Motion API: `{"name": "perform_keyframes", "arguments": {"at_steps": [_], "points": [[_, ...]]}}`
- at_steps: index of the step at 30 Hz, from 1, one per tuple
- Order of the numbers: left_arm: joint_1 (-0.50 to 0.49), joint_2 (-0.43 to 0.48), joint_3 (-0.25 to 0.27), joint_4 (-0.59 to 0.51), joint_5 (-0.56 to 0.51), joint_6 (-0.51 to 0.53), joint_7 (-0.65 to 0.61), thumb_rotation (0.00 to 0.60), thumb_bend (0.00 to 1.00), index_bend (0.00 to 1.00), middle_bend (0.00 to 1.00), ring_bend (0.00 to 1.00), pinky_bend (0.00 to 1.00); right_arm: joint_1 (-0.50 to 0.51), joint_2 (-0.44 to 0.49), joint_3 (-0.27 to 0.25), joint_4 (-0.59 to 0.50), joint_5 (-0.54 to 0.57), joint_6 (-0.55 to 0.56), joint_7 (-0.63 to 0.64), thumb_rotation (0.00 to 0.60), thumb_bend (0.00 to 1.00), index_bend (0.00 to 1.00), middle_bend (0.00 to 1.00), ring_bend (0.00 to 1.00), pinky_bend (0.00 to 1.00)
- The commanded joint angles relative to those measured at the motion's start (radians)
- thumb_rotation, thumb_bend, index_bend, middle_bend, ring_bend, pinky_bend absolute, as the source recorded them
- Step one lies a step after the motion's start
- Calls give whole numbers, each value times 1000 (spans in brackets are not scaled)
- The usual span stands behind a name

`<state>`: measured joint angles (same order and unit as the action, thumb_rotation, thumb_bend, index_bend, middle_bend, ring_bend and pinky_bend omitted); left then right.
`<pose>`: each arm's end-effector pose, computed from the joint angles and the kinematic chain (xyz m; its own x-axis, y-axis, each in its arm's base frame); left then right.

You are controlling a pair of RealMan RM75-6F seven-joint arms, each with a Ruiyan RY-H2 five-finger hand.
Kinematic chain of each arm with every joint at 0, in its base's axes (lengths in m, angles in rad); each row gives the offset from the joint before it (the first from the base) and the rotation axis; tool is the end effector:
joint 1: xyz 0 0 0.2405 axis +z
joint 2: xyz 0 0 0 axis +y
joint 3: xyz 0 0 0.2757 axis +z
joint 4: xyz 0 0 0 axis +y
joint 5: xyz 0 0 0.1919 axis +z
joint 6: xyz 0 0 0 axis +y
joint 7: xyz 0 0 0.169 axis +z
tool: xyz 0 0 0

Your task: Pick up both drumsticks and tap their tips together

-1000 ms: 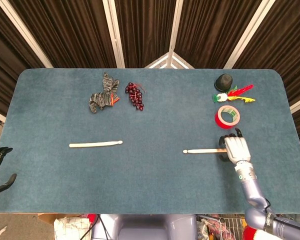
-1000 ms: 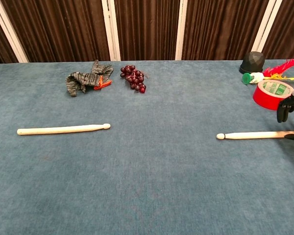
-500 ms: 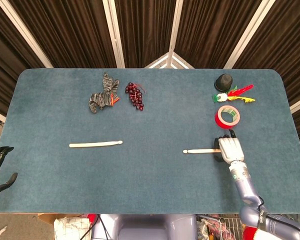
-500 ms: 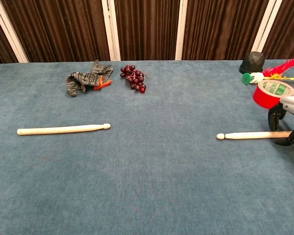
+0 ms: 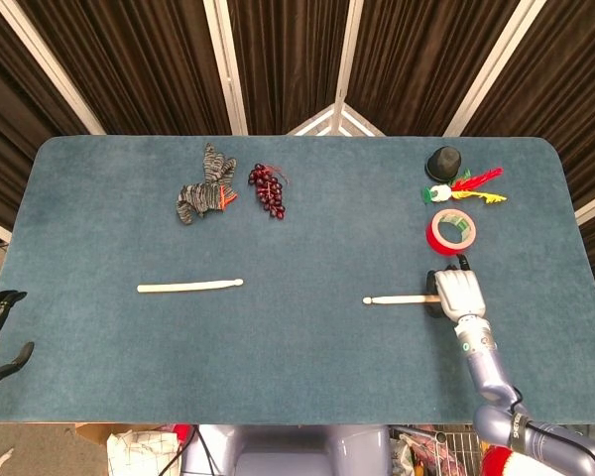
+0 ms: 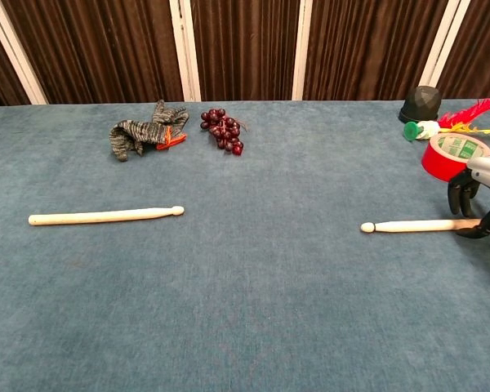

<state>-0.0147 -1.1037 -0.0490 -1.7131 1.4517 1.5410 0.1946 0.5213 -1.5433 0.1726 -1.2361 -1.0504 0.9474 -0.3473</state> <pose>-0.3216 0.1820 0.1920 0.4922 -0.0042 0.8705 0.8663 0.1006 -0.4894 -0.3031 -0.3592 0.0247 0.5107 -0.2987 0.8062 -0.8510 -0.0422 0.5235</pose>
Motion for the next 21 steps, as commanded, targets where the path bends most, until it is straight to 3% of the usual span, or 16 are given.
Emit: {"name": "perform_keyframes", "arguments": {"at_steps": [1, 21], "points": [[-1, -2, 1, -1, -1, -1, 4, 600, 384, 218, 191, 0, 0, 1, -1, -2, 6, -1, -2, 6, 600, 272, 529, 522, 322, 0], [-5, -10, 0, -3, -10, -6, 29, 600, 384, 222, 191, 0, 0, 20, -33, -12, 51, -11, -15, 9, 600, 353, 555, 538, 340, 0]]}}
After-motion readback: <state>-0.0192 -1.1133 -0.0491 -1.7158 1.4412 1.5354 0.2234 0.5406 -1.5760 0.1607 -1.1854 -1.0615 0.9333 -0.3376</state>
